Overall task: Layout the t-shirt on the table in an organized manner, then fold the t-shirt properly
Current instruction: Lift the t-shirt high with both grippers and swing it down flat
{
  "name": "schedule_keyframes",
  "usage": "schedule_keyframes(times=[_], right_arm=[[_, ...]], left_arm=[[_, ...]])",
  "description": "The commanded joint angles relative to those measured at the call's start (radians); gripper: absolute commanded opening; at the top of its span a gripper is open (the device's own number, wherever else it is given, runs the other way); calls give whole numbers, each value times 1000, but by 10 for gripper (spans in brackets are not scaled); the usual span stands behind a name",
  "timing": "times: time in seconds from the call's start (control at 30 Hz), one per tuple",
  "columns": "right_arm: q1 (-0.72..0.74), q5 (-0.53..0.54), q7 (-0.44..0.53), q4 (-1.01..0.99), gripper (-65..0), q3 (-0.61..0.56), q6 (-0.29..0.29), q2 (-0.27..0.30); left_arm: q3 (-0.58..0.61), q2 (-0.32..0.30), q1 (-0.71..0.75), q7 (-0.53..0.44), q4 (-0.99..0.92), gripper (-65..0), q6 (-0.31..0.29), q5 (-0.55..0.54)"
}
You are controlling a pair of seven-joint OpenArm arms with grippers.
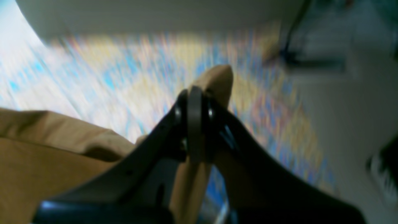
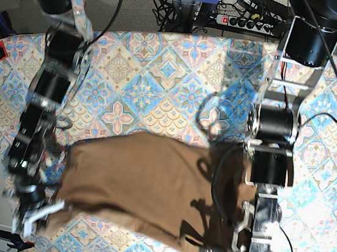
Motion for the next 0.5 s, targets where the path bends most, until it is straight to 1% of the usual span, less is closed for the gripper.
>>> schedule_keyframes(times=[0.0, 0.07, 0.17, 0.23, 0.3, 0.37, 0.47], right_arm=[[37, 4, 9, 12, -650, 2, -2, 9], [46, 4, 7, 28, -650, 2, -2, 9], [51, 4, -11, 88, -650, 4, -2, 9], [46, 4, -35, 147, -650, 5, -2, 9], [45, 4, -69, 247, -650, 5, -2, 9], [23, 4, -129, 353, -650, 16, -2, 9], [-67, 4, -180, 453, -650, 48, -2, 9]], left_arm=[[-2, -1, -63, -17, 17, -650, 5, 0], [-3, -1, -97, 35, 20, -650, 2, -4], [-14, -9, -137, 115, 37, -650, -73, -25], [-60, -12, -126, 172, 100, -650, -130, -56], [-92, -35, -86, 269, 212, -650, -188, -77], [-98, -55, -5, 359, 374, -650, -227, -86], [-97, -84, 150, 371, 606, -650, -248, -83]])
